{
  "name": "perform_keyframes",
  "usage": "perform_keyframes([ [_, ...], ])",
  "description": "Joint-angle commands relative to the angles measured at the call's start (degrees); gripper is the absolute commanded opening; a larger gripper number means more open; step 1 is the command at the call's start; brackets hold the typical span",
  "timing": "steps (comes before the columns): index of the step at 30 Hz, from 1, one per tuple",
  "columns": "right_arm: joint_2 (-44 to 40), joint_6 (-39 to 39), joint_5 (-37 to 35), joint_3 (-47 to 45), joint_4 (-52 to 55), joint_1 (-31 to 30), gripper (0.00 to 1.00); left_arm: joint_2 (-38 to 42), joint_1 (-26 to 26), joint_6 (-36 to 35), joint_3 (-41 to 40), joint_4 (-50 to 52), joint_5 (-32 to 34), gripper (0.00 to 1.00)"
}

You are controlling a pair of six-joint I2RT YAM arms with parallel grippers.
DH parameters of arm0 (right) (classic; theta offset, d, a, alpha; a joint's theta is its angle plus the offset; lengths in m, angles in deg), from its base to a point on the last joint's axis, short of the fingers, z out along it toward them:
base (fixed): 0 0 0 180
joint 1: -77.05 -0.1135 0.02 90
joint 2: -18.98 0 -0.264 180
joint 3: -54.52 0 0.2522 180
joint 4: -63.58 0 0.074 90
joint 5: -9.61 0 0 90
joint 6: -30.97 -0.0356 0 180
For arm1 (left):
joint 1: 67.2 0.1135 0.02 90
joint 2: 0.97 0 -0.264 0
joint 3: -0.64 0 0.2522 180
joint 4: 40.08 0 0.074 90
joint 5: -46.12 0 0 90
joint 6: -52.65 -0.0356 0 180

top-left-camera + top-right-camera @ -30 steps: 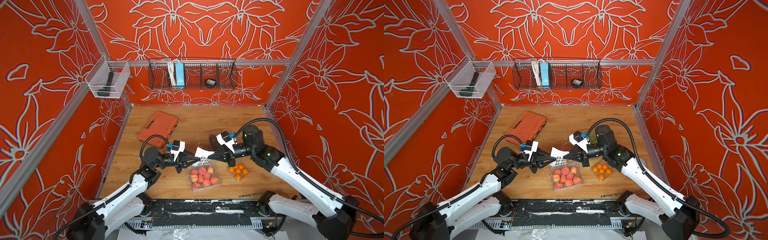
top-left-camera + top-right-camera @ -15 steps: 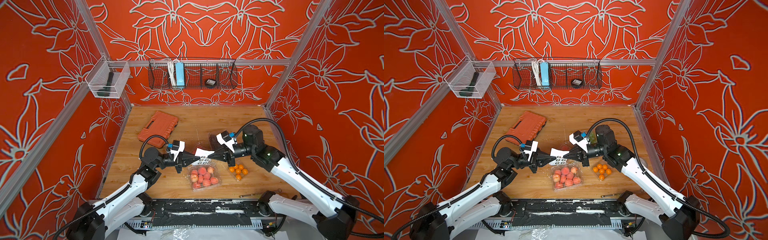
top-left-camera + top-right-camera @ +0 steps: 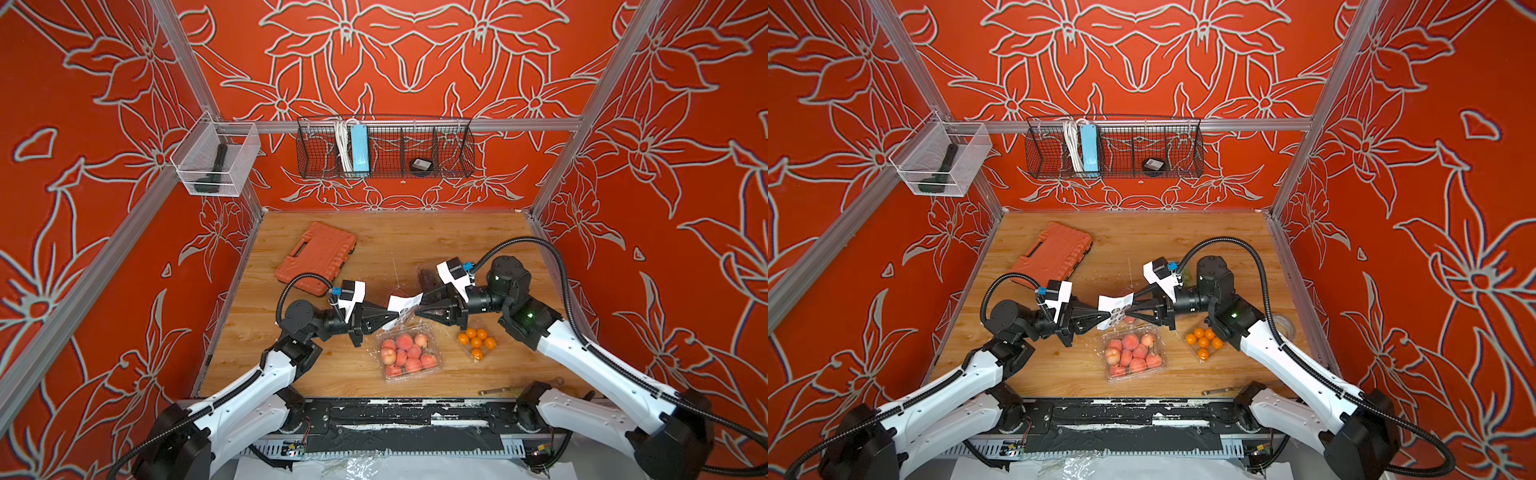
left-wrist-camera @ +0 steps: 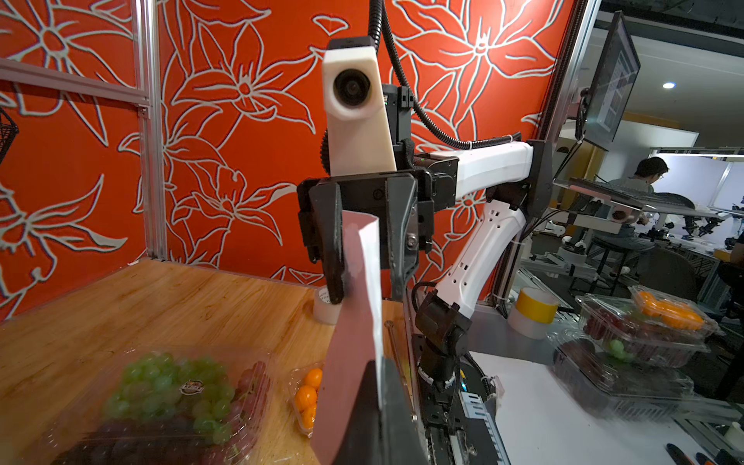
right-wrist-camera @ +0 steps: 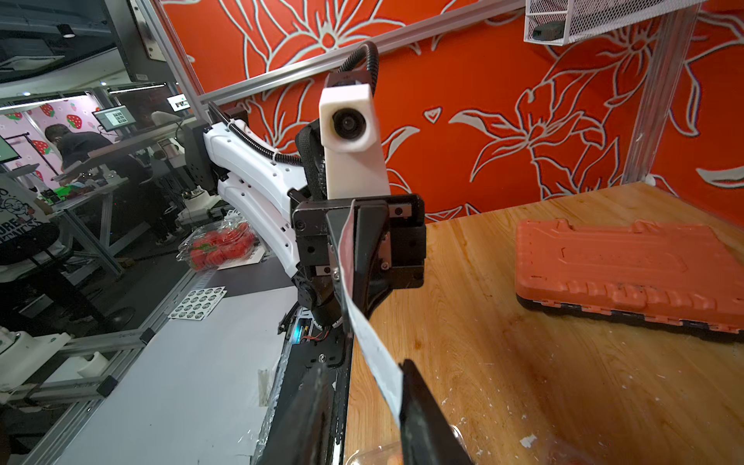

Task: Label fruit boxes
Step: Adjust the label sticker.

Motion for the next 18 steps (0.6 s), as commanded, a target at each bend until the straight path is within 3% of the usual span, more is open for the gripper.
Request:
perform_keyframes([
  [1, -0.8, -6.0, 2.9, -2.9, -11.8, 0.2, 0.32, 0.2, 0.3, 3.8, -1.0, -6.5, 0.3, 0.00],
  [9, 2.8, -11.6, 4.5, -3.4, -20.7, -0.1, 0.32, 0.2, 0.1, 7.0, -2.3, -11.2, 0.6, 0.00],
  [14, 4.5, -13.4, 4.5, -3.3, -23.7, -0.4, 0.19, 1.0, 0.0, 7.7, -2.9, -12.4, 1.6, 0.00],
  [18, 5.6, -13.3, 6.4, -3.1, -24.3, -0.7, 0.28, 1.0, -0.3, 8.2, -2.8, -12.6, 1.0, 0.00],
])
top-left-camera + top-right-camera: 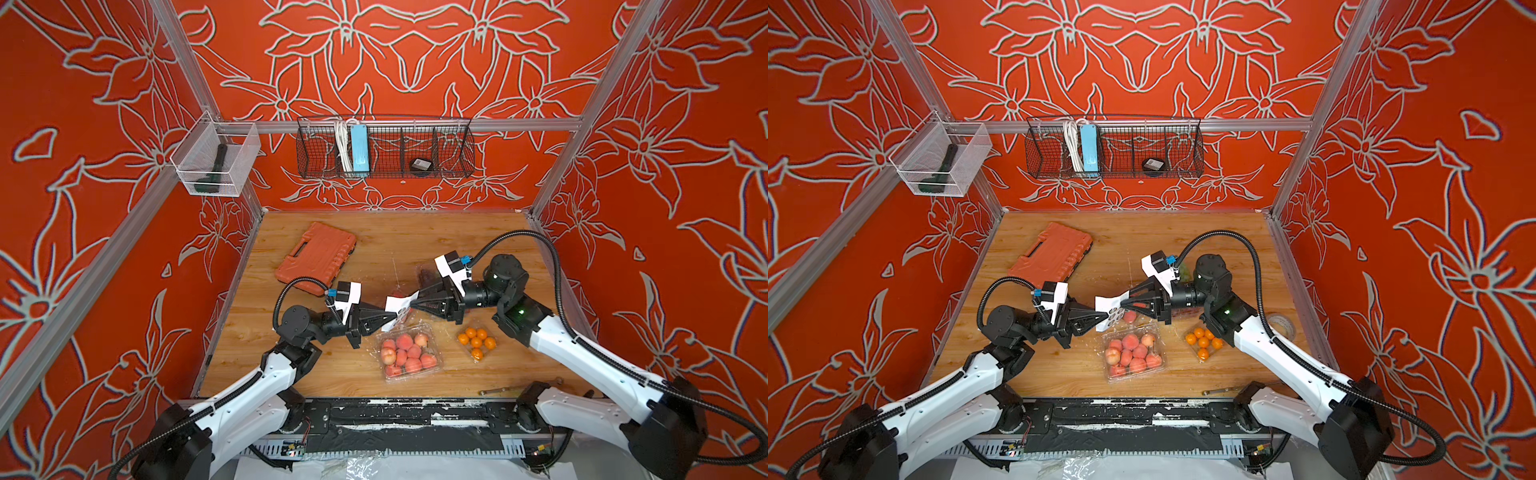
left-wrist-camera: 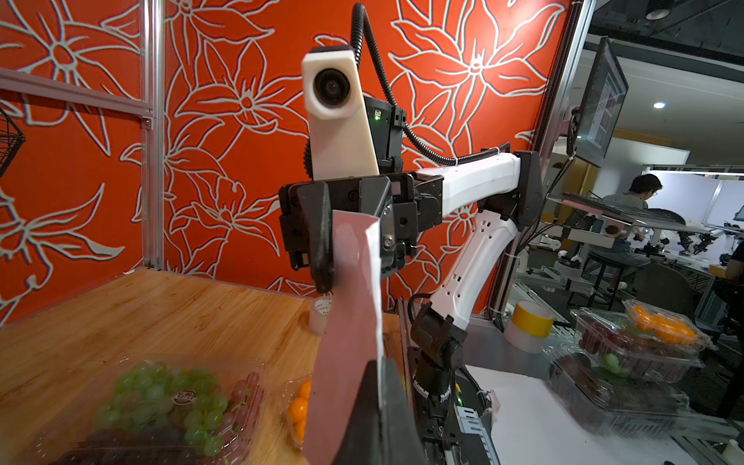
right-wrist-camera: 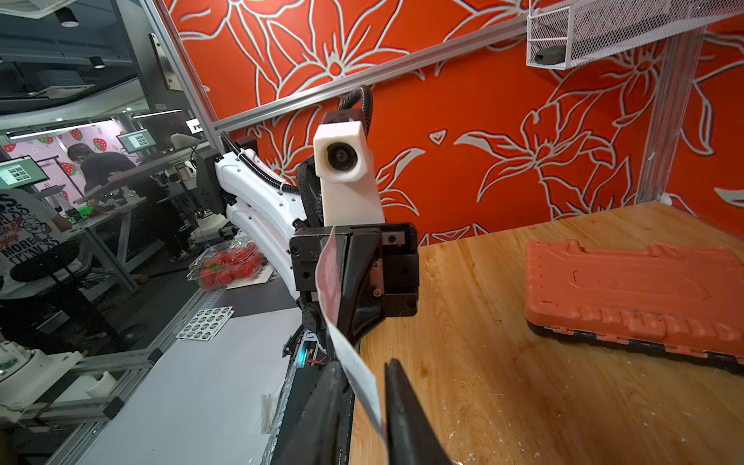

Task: Label fruit boxes
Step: Adjust the label sticker.

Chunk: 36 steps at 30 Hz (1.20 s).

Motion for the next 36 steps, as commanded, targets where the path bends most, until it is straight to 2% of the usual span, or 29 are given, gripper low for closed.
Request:
perform_keyframes([
  [1, 0.8, -0.6, 2.9, -0.3, -3.8, -0.7, 0.30, 1.1, -0.2, 1.3, 0.0, -3.4, 0.2, 0.00],
  [5, 1.7, -0.1, 4.5, -0.2, -4.3, -1.5, 0.33, 0.8, -0.2, 2.7, -0.1, -5.1, -0.1, 0.00],
  [9, 2.0, 2.3, 5.4, 1.0, -1.8, -2.8, 0.31, 0.5, -0.3, 2.9, 0.1, -5.6, 0.0, 0.00],
  [14, 2.3, 3.1, 4.8, 1.3, -1.0, -3.0, 0.06, -0.2, -0.6, 4.0, 0.3, -7.0, -1.0, 0.00],
  [17, 2.2, 3.4, 4.4, 1.1, -0.9, -3.0, 0.00, 0.1, -0.6, 2.2, 0.5, -4.7, -0.3, 0.00],
  [18, 2.0, 4.1, 4.4, 1.2, 0.0, -3.0, 0.00, 0.5, -0.6, 1.5, 0.6, -3.6, 0.1, 0.01],
  [22, 1.2, 5.9, 4.9, 1.5, 2.7, -3.0, 0.00, 2.8, -0.5, -0.5, 0.8, -1.1, 1.9, 0.21],
  [26, 1.5, 5.7, 5.9, 1.5, 2.6, -3.0, 0.00, 3.4, -0.5, -0.2, 1.8, -1.3, 1.1, 0.22],
  [32, 1.3, 5.8, 6.6, 1.3, 2.2, -3.2, 0.00, 2.5, -0.5, -2.3, 3.3, 3.1, 2.2, 0.15],
  [36, 1.2, 6.3, 7.1, 1.1, 2.3, -3.5, 0.00, 2.2, -0.5, -2.9, 3.8, 4.3, 3.3, 0.14],
])
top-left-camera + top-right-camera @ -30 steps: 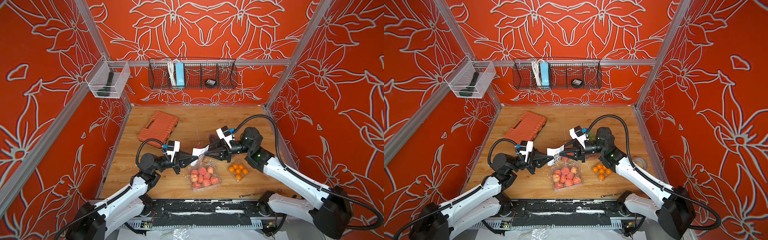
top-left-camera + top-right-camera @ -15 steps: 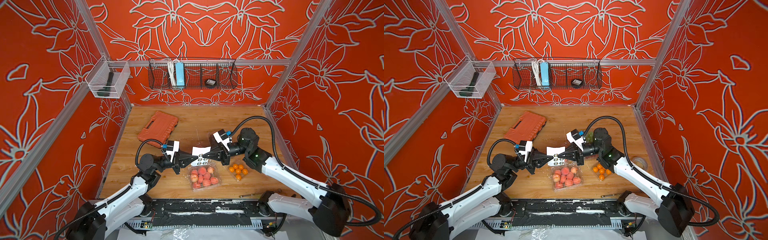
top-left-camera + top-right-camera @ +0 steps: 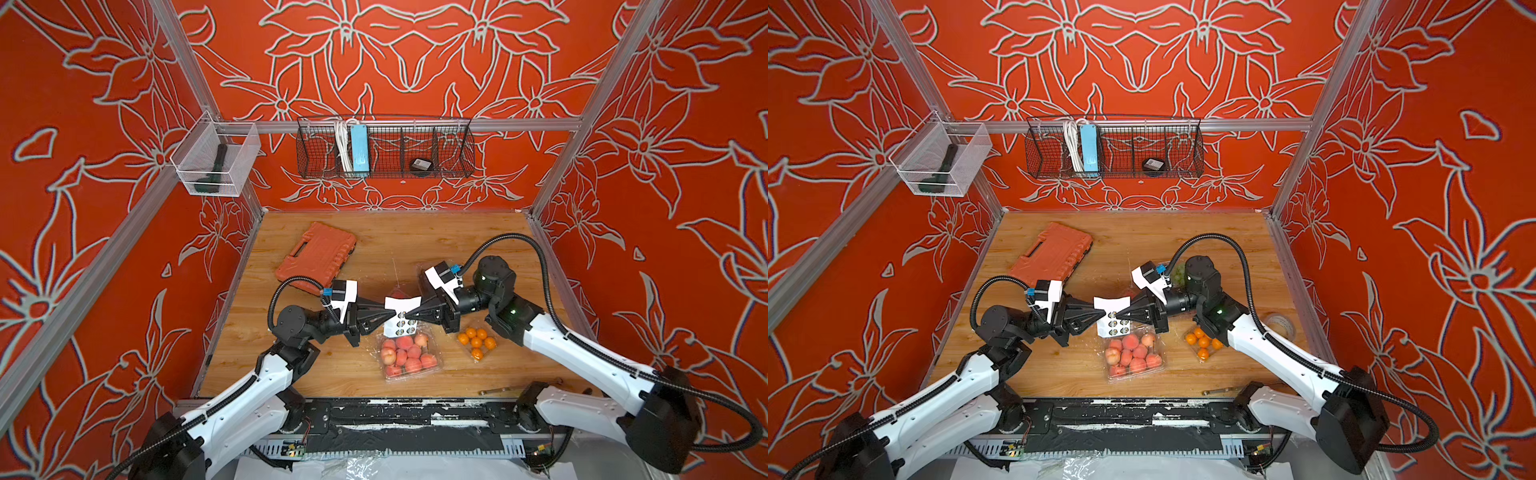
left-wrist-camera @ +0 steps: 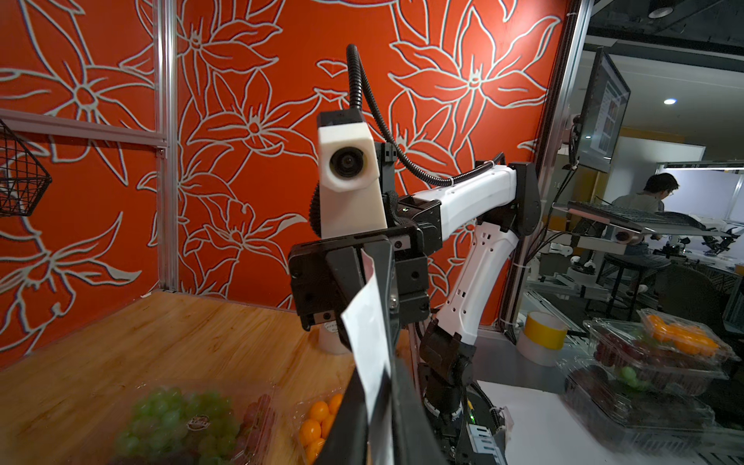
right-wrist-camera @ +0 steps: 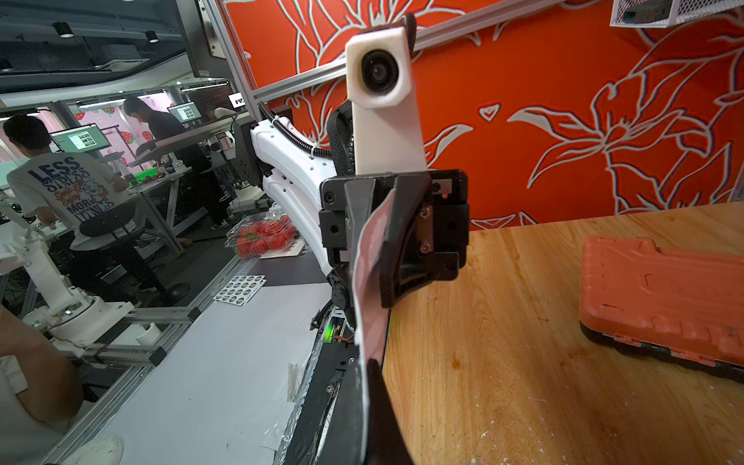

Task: Label fruit boxes
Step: Adjust the label sticker.

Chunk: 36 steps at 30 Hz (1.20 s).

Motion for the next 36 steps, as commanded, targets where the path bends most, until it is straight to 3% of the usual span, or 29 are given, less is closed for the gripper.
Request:
perform_keyframes([
  [1, -1.1, 1.4, 2.2, 1.0, -0.5, -0.5, 0.00, 0.1, -0.2, -1.2, 1.1, 0.9, 1.2, 0.14],
  [12, -2.0, 1.3, 1.8, 0.4, -1.3, -0.7, 0.00, -0.9, -0.1, -1.8, -0.4, 1.2, 3.3, 0.18],
  [15, -1.5, 1.5, 1.6, 0.5, -1.3, -0.7, 0.00, -1.2, -0.1, -1.2, -0.6, -0.4, -0.8, 0.19],
  [18, -1.3, 2.2, 1.4, 0.8, -0.5, -0.7, 0.00, -1.7, -0.1, -0.1, -1.1, -3.5, -7.0, 0.10],
  [21, -1.8, 4.0, 0.4, 1.0, 1.8, -0.6, 0.00, -1.4, -0.1, 1.1, -0.6, -3.8, -11.1, 0.17],
  [24, -2.3, 4.3, 0.1, 0.9, 2.4, -0.6, 0.00, 0.2, -0.1, 0.1, -1.2, -2.9, -10.7, 0.16],
  [28, -2.1, 3.2, 1.1, 0.7, 0.9, -0.7, 0.00, -0.6, -0.3, 0.2, -0.4, -2.3, -10.7, 0.07],
  [36, -2.1, 3.9, 1.4, 0.9, 1.7, -0.9, 0.00, -2.3, -0.2, -1.0, 1.0, -0.1, -8.3, 0.07],
])
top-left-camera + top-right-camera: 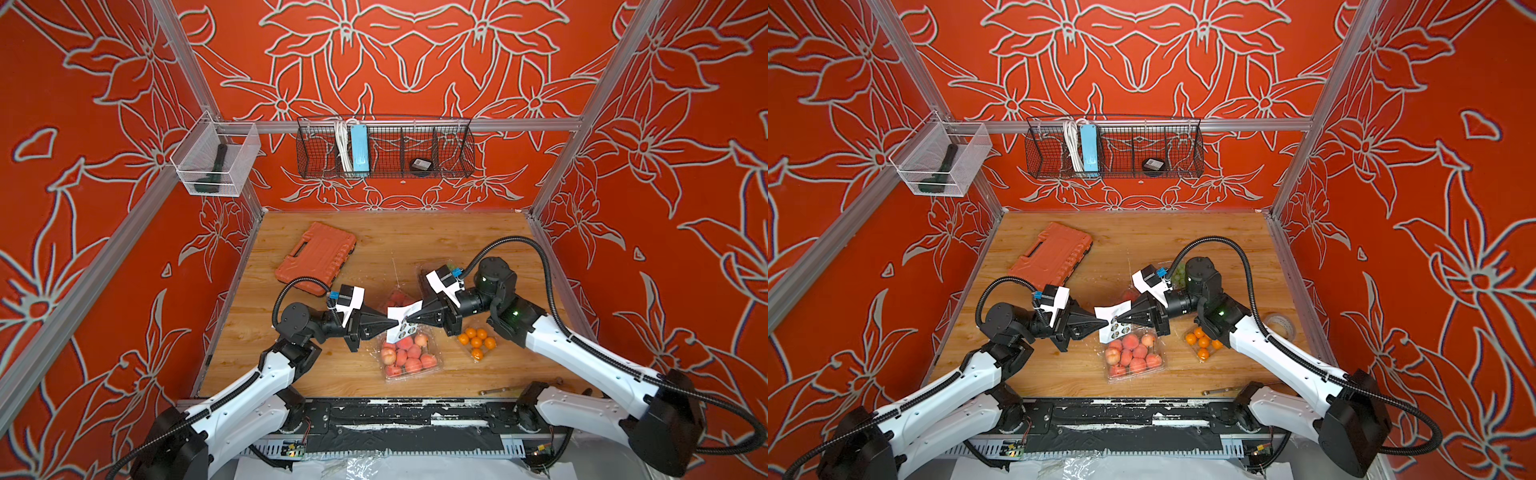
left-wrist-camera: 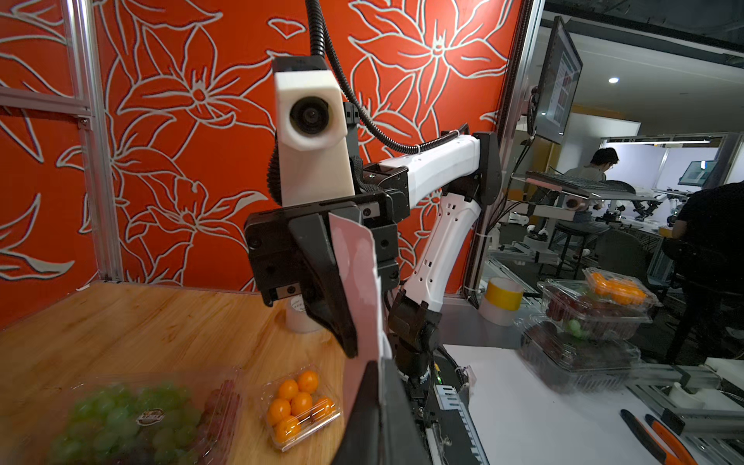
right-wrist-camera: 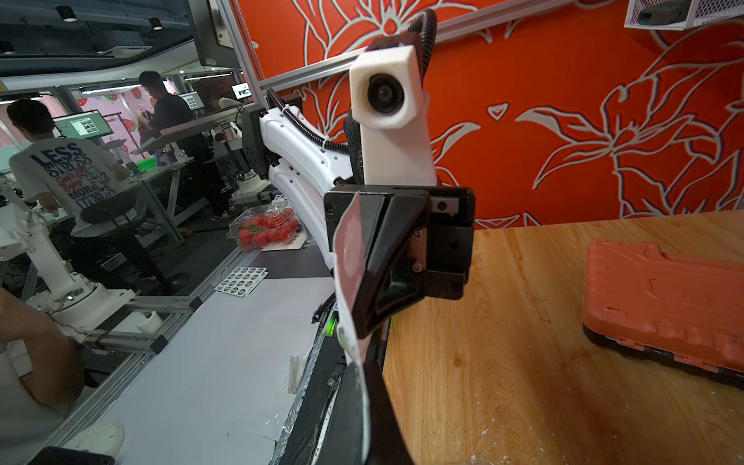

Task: Label fruit boxes
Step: Adjust the label sticker.

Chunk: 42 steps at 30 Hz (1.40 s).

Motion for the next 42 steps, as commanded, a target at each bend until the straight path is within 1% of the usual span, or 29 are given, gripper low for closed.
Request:
perform_keyframes([
  [1, -0.8, 1.1, 1.1, 0.9, -0.9, -0.8, 0.00, -0.7, -0.2, -0.6, 1.4, 0.3, 0.7, 0.07],
  [5, 0.2, 2.2, 0.2, 1.6, 0.7, -1.2, 0.00, -1.2, -0.2, -0.9, 2.3, 2.3, 2.8, 0.08],
  [9, 0.2, 2.8, -0.5, 1.7, 1.6, -1.3, 0.00, -0.7, -0.2, -1.5, 1.9, 3.1, 4.4, 0.13],
  [11, 0.2, 2.6, -0.6, 1.7, 1.4, -1.3, 0.00, -0.6, -0.2, -1.3, 1.6, 2.6, 4.1, 0.16],
  [14, 0.8, 2.7, -1.8, 1.9, 1.7, -1.3, 0.00, -0.5, -0.5, -1.2, 1.7, 3.0, 4.5, 0.22],
  [16, 1.2, 2.8, -2.8, 2.3, 2.4, -1.3, 0.00, -0.6, -0.6, -2.5, 2.1, 5.0, 5.8, 0.26],
  [18, 1.3, 2.9, -3.9, 2.6, 2.9, -1.3, 0.00, -0.7, -0.7, -3.3, 1.9, 6.2, 6.7, 0.31],
  [27, 1.0, 4.4, -6.8, 3.3, 5.9, -1.3, 0.00, -0.5, -0.7, -4.3, 1.6, 7.6, 9.4, 0.50],
  [31, 1.3, 4.9, -5.7, 3.5, 6.1, -1.3, 0.00, -0.9, -0.7, -4.1, 2.4, 7.7, 9.9, 0.52],
  [32, 1.3, 5.1, -5.8, 3.6, 6.3, -1.3, 0.00, -1.2, -0.7, -4.1, 2.5, 8.0, 10.1, 0.58],
  [33, 1.3, 5.8, -6.1, 3.8, 7.2, -1.3, 0.00, -1.4, -0.7, -4.1, 2.8, 8.4, 10.3, 0.62],
  [34, 1.2, 6.5, -6.2, 3.9, 8.3, -1.3, 0.00, -1.6, -0.7, -4.3, 2.8, 8.5, 10.0, 0.60],
  [36, 0.8, 7.2, -5.8, 3.8, 8.9, -1.3, 0.00, -1.3, -0.7, -3.7, 2.0, 6.7, 10.0, 0.51],
  [37, 0.6, 7.4, -5.4, 3.6, 9.0, -1.3, 0.00, -1.2, -0.7, -3.4, 1.5, 5.7, 9.4, 0.49],
  [40, 0.0, 8.0, -5.8, 3.6, 9.9, -1.3, 0.00, -0.7, -0.7, -2.7, 1.4, 4.5, 6.6, 0.20],
  [41, -0.3, 8.2, -6.1, 3.4, 10.1, -1.2, 0.00, -0.4, -0.7, -2.7, 1.5, 4.8, 6.3, 0.15],
  [42, -0.5, 8.5, -6.4, 3.4, 10.4, -1.1, 0.00, 0.2, -0.7, -2.9, 1.3, 5.1, 6.4, 0.16],
])
